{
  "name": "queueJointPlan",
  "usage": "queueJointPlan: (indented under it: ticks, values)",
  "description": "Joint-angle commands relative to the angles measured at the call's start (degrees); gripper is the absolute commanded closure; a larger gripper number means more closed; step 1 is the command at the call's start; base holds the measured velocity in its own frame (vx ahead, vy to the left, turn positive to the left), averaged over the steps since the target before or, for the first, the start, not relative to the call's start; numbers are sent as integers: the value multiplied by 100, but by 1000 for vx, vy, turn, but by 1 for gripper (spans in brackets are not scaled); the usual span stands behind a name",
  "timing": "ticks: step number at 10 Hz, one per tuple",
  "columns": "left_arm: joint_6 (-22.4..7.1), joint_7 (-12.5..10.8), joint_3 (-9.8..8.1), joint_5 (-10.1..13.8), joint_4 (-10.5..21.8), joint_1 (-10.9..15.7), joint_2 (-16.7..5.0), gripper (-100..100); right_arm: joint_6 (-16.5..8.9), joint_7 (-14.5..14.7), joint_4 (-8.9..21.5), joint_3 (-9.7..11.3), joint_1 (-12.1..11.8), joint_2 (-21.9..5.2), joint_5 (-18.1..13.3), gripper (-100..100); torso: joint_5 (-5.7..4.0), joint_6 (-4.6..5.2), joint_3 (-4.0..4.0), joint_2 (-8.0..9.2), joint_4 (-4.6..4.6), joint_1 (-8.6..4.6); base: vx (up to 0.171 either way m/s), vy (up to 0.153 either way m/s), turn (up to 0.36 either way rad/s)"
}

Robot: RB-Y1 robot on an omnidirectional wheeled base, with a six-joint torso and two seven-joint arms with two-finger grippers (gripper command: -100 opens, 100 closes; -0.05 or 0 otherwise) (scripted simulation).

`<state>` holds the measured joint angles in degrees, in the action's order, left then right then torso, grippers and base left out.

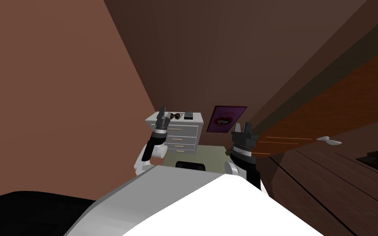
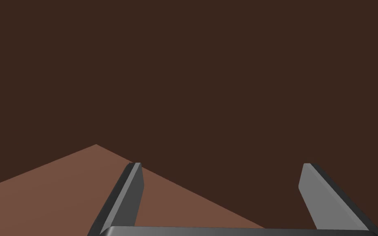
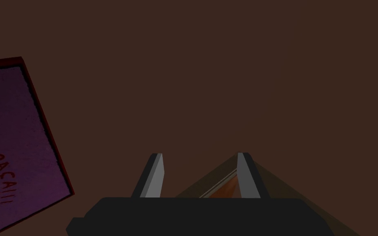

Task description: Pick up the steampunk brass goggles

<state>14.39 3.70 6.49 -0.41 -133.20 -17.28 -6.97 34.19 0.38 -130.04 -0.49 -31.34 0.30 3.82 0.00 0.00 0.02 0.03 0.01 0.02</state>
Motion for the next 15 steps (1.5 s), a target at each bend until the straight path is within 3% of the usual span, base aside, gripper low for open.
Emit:
queueJointPlan:
  ticks: [1, 2, 5, 7, 8, 10, 11, 13, 14, 15]
  values:
    - [-286, -15, 3, 1, -36, 85, -35, -100, 0, 0, 0, 0, 0, 0, 0, 0, 0, 0, 0, 0, 0, 0, -8, 4, -27]
    - [-325, -15, 3, 1, -36, 85, -35, -100, 0, 0, 0, 0, 0, 0, 0, 0, 0, -1, 0, -1, 0, 0, 0, 0, 0]
    - [-860, -55, 68, -26, -125, 394, -137, -100, 0, 0, 0, 0, 0, 0, 0, 0, 0, -1, -1, -1, 0, 0, -6, 5, -39]
    - [-1111, -55, 68, -26, -125, 394, -137, -100, 0, 0, 0, 0, 0, 0, 0, 0, 1, -1, -2, -3, -1, 1, -2, 4, -10]
    - [-1311, -83, 100, -41, -169, 553, -184, -100, 0, 0, 0, 0, 0, 0, 0, 0, 0, -2, -2, -3, -1, 0, 0, 6, -40]
    - [-1533, -83, 100, -41, -169, 553, -184, -100, 0, 0, 0, 0, 0, 0, 0, 0, 1, -1, -2, -4, -1, 2, 0, 5, -11]
    - [-1742, -116, 129, -58, -215, 716, -227, -100, 0, 0, 0, 0, 0, 0, 0, 0, 1, -2, -2, -4, -1, 1, 1, 7, -33]
    - [-1973, -116, 129, -58, -215, 716, -227, -100, 0, 0, 0, 0, 0, 0, 0, 0, 1, -1, -3, -5, -1, 2, 1, 5, -12]
    - [-2186, -155, 158, -75, -263, 880, -265, -100, 0, 0, 0, 0, 0, 0, 0, 0, 1, -2, -3, -5, -1, 1, 3, 8, -28]
    - [-2337, -155, 158, -75, -263, 880, -265, -100, 0, 0, 0, 0, 0, 0, 0, 0, 0, -1, -3, -5, -1, 1, 4, 10, -24]
